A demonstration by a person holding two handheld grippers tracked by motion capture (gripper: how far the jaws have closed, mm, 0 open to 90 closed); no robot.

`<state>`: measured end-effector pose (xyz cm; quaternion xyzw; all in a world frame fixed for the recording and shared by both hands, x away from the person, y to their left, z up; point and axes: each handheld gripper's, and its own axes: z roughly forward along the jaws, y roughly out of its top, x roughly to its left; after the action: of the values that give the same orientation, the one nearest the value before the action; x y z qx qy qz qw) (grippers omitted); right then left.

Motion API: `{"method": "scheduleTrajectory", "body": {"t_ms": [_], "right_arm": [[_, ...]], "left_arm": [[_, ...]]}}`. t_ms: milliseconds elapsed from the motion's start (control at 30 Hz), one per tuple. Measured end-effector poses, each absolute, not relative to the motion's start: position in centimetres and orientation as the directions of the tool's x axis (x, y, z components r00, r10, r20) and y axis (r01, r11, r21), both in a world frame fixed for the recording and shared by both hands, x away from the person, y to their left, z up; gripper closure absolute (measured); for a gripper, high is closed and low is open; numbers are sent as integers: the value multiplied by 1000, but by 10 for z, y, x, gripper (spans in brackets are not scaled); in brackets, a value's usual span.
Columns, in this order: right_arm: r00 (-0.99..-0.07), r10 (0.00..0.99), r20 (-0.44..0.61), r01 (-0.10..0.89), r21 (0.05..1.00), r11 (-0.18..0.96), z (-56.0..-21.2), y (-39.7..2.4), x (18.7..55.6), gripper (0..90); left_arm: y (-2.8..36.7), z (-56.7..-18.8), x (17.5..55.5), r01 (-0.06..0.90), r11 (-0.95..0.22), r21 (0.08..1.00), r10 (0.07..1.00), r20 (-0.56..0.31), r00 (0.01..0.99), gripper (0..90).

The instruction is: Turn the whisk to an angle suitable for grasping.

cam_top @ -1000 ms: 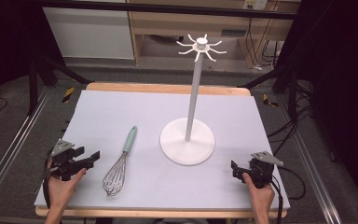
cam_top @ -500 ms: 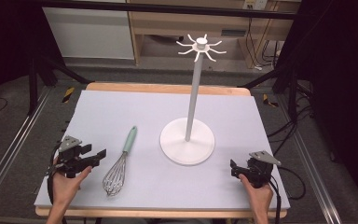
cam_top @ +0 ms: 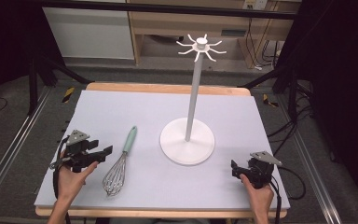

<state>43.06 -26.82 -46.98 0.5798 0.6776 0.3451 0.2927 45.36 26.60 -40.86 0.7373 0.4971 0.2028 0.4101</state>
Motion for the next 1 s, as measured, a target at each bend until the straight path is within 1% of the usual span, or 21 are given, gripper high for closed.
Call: {"method": "scheduleTrajectory", "body": {"t_ms": [200, 500, 1000], "right_arm": [[-155, 988, 7, 585, 807, 86, -470, -269, 430, 66], [-153, 988, 8, 588, 804, 85, -470, -270, 431, 66], [-158, 987, 21, 600, 796, 79, -471, -270, 432, 66]], "left_arm": [[258, -401, 461, 571, -194, 798, 894, -96, 438, 370], [245, -396, 474, 583, -234, 778, 886, -76, 457, 371], [220, -404, 495, 618, -296, 728, 872, -59, 486, 371]]}}
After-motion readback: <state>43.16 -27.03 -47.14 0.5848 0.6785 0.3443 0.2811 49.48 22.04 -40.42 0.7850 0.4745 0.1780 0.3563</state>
